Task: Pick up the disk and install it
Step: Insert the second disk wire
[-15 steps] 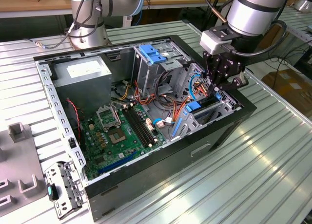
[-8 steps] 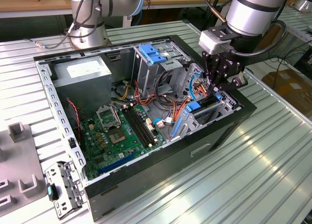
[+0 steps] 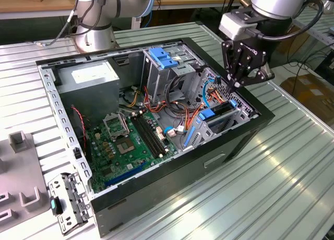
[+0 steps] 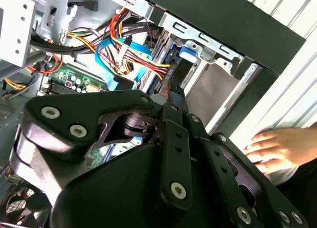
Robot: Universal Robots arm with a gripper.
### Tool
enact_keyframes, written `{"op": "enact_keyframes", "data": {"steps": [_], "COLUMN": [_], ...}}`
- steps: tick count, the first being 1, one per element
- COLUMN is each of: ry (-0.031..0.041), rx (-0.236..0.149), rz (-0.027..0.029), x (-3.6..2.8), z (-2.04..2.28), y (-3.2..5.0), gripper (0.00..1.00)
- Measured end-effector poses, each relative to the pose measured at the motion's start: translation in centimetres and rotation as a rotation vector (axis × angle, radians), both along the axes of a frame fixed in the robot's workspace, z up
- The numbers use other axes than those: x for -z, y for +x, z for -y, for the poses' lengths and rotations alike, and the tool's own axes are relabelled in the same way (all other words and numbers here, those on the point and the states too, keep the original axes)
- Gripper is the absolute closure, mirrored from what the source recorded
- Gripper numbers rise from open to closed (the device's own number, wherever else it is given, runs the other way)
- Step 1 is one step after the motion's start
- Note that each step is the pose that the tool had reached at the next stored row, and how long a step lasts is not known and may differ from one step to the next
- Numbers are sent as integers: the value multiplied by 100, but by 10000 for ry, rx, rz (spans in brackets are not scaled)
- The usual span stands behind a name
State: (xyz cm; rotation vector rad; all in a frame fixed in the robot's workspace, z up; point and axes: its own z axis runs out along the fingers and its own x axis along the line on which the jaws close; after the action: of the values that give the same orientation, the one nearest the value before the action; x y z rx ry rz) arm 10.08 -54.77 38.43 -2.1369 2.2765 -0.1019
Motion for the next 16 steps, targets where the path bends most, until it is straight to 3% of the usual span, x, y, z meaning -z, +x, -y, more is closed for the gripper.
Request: {"op": "enact_keyframes", "data": {"steps": [5,7,8,12,13,14,16], "ry": [-2,-5,-8,-92,-113,-155,-342], "rx": [-3,-2,-1,-1,-2,-1,3], "rz": [-4,-24,-64,-305,-429,-587,-775], "x": [-21,-46,-56,-109,-120,-121,-121], "z": [-33,-62,-85,-194,-233,-303,-396], "y": [-51,-52,-53,-51,-45,-26,5], "gripper": [89,89,89,89,89,89,89]}}
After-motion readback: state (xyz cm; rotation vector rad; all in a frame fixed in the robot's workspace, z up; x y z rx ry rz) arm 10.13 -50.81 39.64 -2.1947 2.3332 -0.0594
